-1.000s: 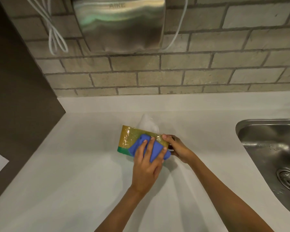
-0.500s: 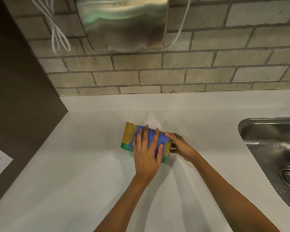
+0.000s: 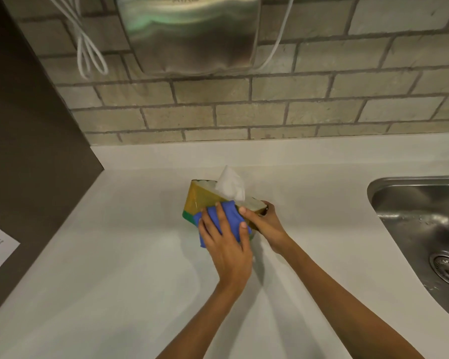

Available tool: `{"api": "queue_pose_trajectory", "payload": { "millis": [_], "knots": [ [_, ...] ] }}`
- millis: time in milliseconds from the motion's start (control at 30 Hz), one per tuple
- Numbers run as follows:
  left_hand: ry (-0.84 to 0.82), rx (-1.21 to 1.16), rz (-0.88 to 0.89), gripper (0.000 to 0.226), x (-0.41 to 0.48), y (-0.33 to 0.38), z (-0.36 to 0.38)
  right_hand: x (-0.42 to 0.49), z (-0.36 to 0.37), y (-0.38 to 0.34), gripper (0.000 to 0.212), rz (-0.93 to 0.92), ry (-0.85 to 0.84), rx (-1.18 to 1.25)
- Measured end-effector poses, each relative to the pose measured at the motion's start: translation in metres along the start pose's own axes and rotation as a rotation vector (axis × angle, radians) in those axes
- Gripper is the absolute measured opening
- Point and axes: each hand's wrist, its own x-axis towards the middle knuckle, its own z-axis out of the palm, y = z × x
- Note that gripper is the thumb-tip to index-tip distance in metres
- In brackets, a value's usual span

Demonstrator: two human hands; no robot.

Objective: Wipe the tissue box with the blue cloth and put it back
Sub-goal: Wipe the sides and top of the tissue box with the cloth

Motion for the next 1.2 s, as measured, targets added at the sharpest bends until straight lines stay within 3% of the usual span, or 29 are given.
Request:
{"api": "queue_pose_trajectory", "payload": {
  "millis": [67, 133, 267, 400, 567, 967, 1100, 1200],
  "knots": [
    [-0.030, -0.055, -0.023, 0.076, -0.002, -0.003, -0.006, -0.005, 0.002, -0.005, 0.088, 0.014, 0.005, -0.004],
    [-0.031, -0.128, -0.100, 0.072, 0.007, -0.009, -0.014, -0.009, 0.004, -0.011, 0.090, 0.040, 0.016, -0.006],
    [-0.044, -0.341, -0.224, 0.059, 0.030, -0.020, -0.031, -0.009, 0.009, -0.018, 0.049, 0.043, 0.024, -0.022],
    [-0.158, -0.516, -0.498, 0.060, 0.045, -0.024, -0.047, -0.020, 0.017, -0.013, 0.037, -0.028, 0.040, -0.083],
    [-0.248, -0.503, -0.728, 0.054, 0.060, -0.032, -0.056, -0.037, 0.024, -0.006, 0.023, -0.076, 0.014, -0.103],
    [-0.072, -0.233, -0.597, 0.023, 0.086, -0.047, -0.053, -0.065, 0.044, 0.018, 0.033, -0.032, -0.069, -0.022],
    [-0.041, -0.248, -0.573, 0.011, 0.096, -0.048, -0.051, -0.067, 0.050, 0.023, 0.041, -0.022, -0.095, -0.040],
    [-0.021, -0.338, -0.621, 0.015, 0.096, -0.055, -0.052, -0.065, 0.050, 0.020, 0.040, -0.023, -0.116, -0.044]
  ]
}}
